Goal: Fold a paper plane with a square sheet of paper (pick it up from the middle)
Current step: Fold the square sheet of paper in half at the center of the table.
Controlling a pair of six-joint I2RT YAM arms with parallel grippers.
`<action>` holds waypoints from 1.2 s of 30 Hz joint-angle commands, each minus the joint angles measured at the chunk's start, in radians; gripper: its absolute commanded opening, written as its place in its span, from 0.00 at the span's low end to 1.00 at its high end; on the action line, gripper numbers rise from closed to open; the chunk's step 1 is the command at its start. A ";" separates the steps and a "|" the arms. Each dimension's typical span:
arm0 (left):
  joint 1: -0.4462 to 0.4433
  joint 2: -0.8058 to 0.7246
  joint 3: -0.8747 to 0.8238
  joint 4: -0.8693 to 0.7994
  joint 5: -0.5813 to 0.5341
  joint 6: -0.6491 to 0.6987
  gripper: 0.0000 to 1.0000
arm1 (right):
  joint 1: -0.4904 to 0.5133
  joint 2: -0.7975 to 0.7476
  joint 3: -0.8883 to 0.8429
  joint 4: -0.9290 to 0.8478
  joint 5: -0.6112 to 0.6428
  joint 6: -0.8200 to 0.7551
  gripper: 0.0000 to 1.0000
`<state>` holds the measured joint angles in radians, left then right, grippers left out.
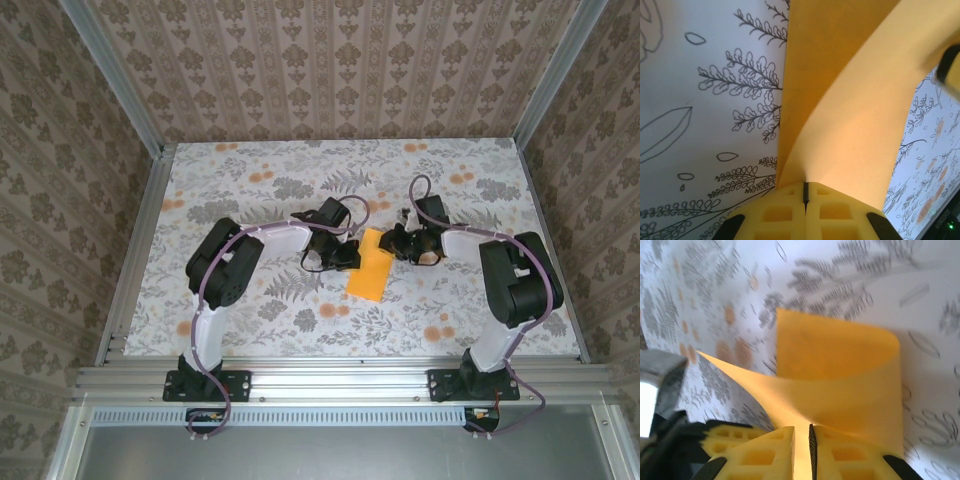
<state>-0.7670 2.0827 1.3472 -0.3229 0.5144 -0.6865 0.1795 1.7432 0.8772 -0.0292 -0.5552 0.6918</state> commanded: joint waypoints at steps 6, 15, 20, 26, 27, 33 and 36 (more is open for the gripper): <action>-0.009 0.063 -0.016 -0.125 -0.070 0.026 0.00 | -0.052 0.121 0.009 0.033 0.032 0.021 0.18; -0.012 0.062 -0.016 -0.126 -0.071 0.027 0.00 | -0.052 0.051 0.059 -0.012 0.036 0.004 0.18; -0.011 0.062 -0.016 -0.128 -0.070 0.028 0.00 | -0.057 0.133 0.088 -0.022 0.066 -0.008 0.18; -0.011 0.062 -0.018 -0.128 -0.071 0.030 0.00 | -0.067 0.179 0.106 -0.051 0.113 -0.005 0.18; -0.011 0.060 -0.017 -0.127 -0.071 0.030 0.00 | -0.069 0.179 0.109 -0.055 0.109 -0.004 0.18; -0.012 0.054 -0.022 -0.123 -0.076 0.026 0.00 | -0.069 0.068 0.112 -0.069 0.125 -0.024 0.19; -0.011 0.053 -0.024 -0.120 -0.076 0.027 0.00 | -0.069 0.083 0.115 -0.087 0.143 -0.038 0.19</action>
<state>-0.7708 2.0827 1.3506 -0.3294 0.5049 -0.6792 0.1154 1.8442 0.9749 -0.0654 -0.4625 0.6838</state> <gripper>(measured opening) 0.058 0.194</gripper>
